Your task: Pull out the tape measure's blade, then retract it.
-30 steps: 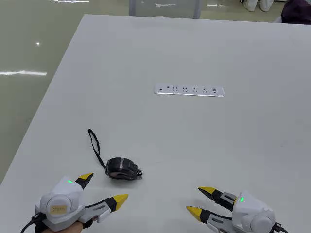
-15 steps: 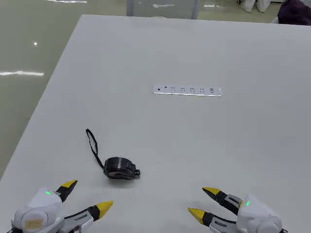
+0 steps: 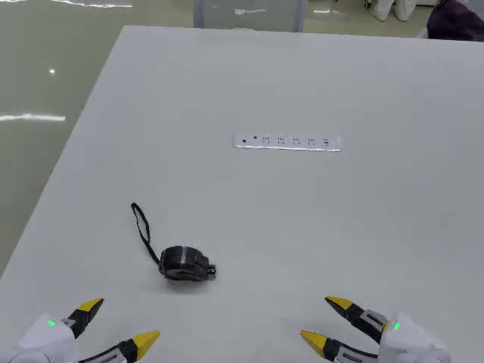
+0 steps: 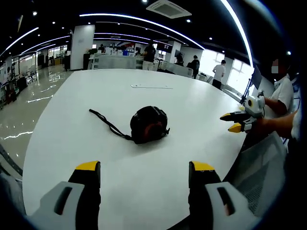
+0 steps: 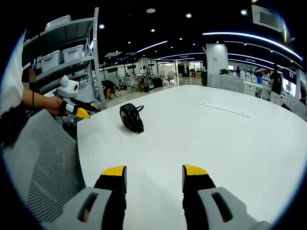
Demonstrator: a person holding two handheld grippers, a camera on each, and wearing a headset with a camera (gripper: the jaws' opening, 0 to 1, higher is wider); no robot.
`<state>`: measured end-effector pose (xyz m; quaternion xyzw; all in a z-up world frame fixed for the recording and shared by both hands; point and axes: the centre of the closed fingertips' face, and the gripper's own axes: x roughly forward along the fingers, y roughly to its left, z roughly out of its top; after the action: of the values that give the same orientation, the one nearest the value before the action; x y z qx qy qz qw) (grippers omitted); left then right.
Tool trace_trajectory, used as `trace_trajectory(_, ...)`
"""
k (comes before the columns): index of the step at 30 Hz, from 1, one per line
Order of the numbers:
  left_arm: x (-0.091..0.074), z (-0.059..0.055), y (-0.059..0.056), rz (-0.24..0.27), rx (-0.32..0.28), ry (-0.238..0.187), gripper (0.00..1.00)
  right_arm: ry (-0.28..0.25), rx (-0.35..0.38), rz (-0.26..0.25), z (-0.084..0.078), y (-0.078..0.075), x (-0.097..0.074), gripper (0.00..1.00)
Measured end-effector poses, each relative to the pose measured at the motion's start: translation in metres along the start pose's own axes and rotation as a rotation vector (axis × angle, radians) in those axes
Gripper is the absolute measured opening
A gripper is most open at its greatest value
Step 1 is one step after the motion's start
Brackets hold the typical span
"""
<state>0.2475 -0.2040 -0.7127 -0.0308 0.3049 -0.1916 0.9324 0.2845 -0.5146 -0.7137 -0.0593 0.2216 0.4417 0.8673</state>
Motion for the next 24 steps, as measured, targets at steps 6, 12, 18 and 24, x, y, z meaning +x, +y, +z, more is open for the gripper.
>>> trace_trajectory(6,-0.004,-0.001,-0.002,0.003,-0.018,0.0,0.74,0.009,0.011,-0.005,-0.004,0.004,-0.003,0.48)
trace_trajectory(12,-0.007,0.0,-0.006,-0.01,-0.02,-0.006,0.76,0.01,0.029,-0.011,-0.006,0.006,-0.007,0.51)
trace_trajectory(18,-0.009,-0.006,-0.008,-0.018,-0.022,-0.005,0.78,0.013,0.044,-0.019,-0.01,0.006,-0.011,0.54)
trace_trajectory(24,-0.01,-0.011,-0.01,-0.022,-0.022,-0.003,0.79,-0.012,0.095,-0.022,-0.01,0.011,-0.015,0.56)
